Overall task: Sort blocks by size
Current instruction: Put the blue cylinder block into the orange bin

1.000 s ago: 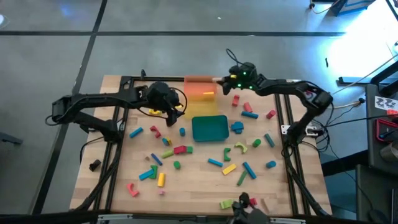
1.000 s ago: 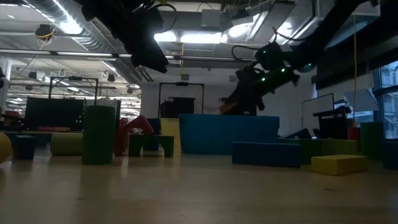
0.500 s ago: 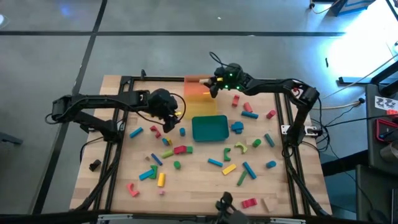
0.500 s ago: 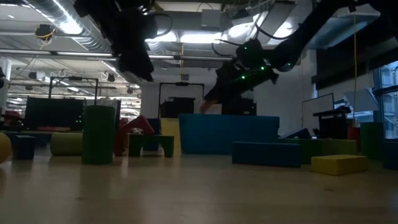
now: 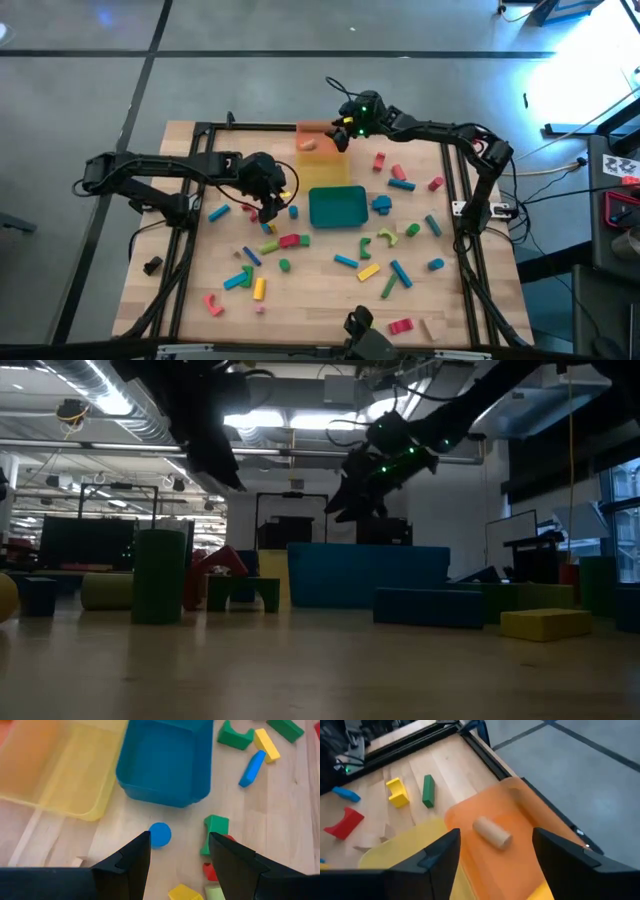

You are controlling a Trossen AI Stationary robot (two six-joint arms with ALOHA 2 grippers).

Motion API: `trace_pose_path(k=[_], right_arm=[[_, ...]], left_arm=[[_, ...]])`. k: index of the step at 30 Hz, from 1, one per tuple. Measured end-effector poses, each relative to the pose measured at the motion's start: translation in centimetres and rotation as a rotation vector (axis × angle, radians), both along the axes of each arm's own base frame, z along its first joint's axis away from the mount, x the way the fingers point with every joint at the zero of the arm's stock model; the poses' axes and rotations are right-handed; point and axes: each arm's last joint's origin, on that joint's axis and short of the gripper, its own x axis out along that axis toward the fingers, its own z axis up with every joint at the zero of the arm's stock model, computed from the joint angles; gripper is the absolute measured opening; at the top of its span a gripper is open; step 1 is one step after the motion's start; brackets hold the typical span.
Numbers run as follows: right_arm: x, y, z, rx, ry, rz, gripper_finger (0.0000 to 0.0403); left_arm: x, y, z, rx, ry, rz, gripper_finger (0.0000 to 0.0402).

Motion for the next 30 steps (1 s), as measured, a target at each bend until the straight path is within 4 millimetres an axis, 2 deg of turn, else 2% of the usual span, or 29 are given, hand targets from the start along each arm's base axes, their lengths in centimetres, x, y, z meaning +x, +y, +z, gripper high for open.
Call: trace_pose_path(k=[5,15,19,30], right_arm=[[0.2,-0.2,2.4,-0.015,0.087,0.043,0.0237],[-0.5,0.4,6.8,0.025,0.272,0.118,0.0223],[-0.9,0.7,7.3,0.053,0.31,0.124,0.0222],[-1.1,0.9,7.1,0.066,0.347,0.138,0.0222]], left_arm=[[0.8,-0.7,-1.0,0.044,0.041,-0.052,0.0184],[2.7,-0.8,-4.5,0.069,0.179,-0.111,0.0184],[3.2,-0.8,-5.1,0.082,0.179,-0.129,0.0184],[4.2,-0.5,-6.3,0.131,0.184,-0.153,0.0184]])
